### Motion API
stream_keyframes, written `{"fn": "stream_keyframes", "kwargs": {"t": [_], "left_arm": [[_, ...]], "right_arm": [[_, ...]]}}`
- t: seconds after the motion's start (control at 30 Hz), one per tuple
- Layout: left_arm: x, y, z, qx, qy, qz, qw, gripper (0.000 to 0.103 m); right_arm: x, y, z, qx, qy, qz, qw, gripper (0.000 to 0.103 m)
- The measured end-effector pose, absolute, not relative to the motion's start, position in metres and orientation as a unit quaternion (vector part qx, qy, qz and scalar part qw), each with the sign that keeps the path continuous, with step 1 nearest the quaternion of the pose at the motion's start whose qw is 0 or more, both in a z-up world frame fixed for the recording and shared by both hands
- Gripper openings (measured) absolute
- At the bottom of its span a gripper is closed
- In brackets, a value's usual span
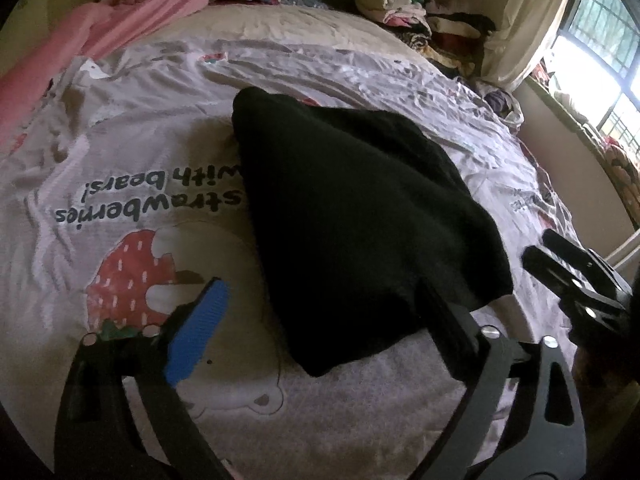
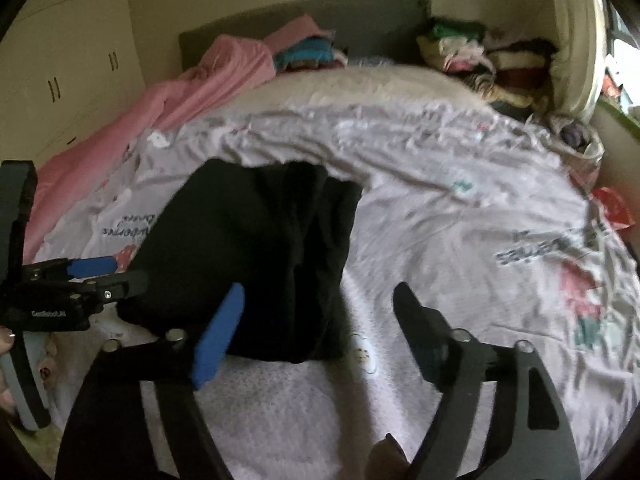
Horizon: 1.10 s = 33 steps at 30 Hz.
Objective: Fold small clothes
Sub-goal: 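Open both grippers and release the folded sweatshirt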
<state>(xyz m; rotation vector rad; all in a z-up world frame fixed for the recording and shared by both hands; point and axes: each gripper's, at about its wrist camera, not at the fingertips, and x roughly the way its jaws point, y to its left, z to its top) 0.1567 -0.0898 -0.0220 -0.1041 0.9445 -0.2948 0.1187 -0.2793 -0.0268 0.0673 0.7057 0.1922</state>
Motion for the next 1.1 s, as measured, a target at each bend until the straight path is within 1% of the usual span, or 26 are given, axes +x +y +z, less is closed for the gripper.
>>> {"fn": "stream_keyframes", "kwargs": {"t": [0.03, 0.07, 0.17, 0.33, 0.7, 0.9, 1.1], "left_arm": [[0.155, -0.089, -0.020, -0.050, 0.451, -0.142, 0.880, 0.090], [0.153, -0.088, -0.018, -0.050, 0.448, -0.141, 0.881, 0.093], [0.148, -0.086, -0.010, -0.052, 0.440, -0.142, 0.885, 0.093], [0.137, -0.083, 0.003, -0.049, 0.427, -0.142, 0.892, 0.093], [0.105, -0.069, 0.021, -0.043, 0.403, -0.140, 0.904, 0.093], [0.086, -0.063, 0.025, -0.038, 0.394, -0.141, 0.908, 0.093], [0.065, -0.058, 0.025, -0.030, 0.385, -0.138, 0.912, 0.093]], "right_arm": [[0.112, -0.279, -0.022, 0.030, 0.335, 0.088, 0.938, 0.083], [0.110, -0.279, -0.018, 0.027, 0.330, 0.085, 0.940, 0.086], [0.097, -0.278, -0.008, 0.024, 0.311, 0.078, 0.947, 0.092], [0.081, -0.275, 0.002, 0.024, 0.294, 0.069, 0.953, 0.095], [0.050, -0.260, 0.010, 0.021, 0.281, 0.074, 0.957, 0.097], [0.030, -0.251, 0.010, 0.013, 0.274, 0.073, 0.959, 0.098], [0.013, -0.251, 0.009, 0.028, 0.270, 0.070, 0.960, 0.098]]}}
